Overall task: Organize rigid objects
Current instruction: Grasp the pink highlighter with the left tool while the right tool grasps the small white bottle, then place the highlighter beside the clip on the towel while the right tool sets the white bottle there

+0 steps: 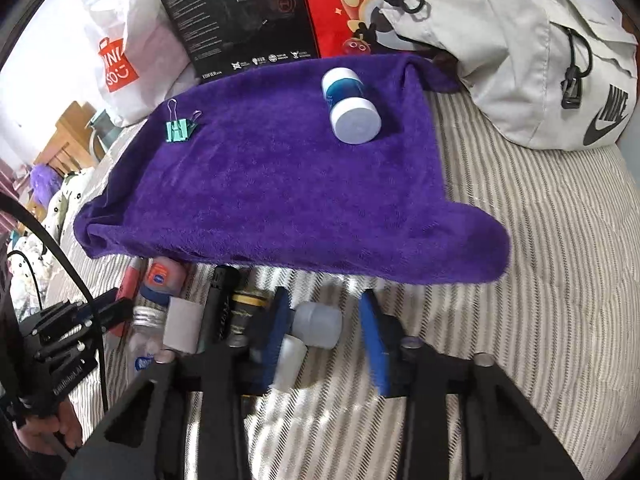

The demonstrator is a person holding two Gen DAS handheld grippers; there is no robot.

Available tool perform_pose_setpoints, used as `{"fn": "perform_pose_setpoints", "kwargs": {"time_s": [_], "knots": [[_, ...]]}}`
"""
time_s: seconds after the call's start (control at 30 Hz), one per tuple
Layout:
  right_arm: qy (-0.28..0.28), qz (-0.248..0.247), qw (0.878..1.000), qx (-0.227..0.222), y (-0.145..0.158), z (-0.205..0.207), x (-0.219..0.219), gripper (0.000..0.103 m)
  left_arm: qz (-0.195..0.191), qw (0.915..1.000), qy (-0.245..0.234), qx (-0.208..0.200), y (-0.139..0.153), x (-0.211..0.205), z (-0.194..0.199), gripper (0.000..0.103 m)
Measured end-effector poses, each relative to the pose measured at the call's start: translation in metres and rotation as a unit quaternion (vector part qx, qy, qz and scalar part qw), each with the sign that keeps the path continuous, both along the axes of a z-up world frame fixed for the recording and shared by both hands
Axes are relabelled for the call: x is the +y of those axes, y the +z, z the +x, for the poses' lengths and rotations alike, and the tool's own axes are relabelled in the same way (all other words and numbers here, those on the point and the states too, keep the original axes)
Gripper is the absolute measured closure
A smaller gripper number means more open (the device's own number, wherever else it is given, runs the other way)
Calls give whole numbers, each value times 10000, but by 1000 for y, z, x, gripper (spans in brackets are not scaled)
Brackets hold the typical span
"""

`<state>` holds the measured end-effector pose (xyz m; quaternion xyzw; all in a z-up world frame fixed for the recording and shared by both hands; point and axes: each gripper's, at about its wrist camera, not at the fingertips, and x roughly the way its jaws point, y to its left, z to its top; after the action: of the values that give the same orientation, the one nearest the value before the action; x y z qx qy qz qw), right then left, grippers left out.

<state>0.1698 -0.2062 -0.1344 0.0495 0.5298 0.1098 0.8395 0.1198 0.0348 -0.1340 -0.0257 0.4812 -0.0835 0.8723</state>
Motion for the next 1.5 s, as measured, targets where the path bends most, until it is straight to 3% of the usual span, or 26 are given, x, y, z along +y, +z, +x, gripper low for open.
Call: {"fn": "perform_pose_setpoints", "kwargs": {"time_s": [0.23,0.57,0.73,0.93,1.5], "knots": [[-111,86,9997,200,-7,-7,-18,74,37,10000,13,-10,1,0,0,86],[173,-468,9987,-103,-11,-17,2,72,97,9999,5,-31,0,-1,0,86],[137,-239,9996,-5,-8,-18,-10,74,17,10000,27,-22,1,1,-2,86],[31,11,10000,-9,-10,-24,-26,73,207,9998,26,-46,1,-5,-1,86],[227,492,9985,46,9,-32,-34,73,-234,9993,286,-105,33,29,-4,86]]}}
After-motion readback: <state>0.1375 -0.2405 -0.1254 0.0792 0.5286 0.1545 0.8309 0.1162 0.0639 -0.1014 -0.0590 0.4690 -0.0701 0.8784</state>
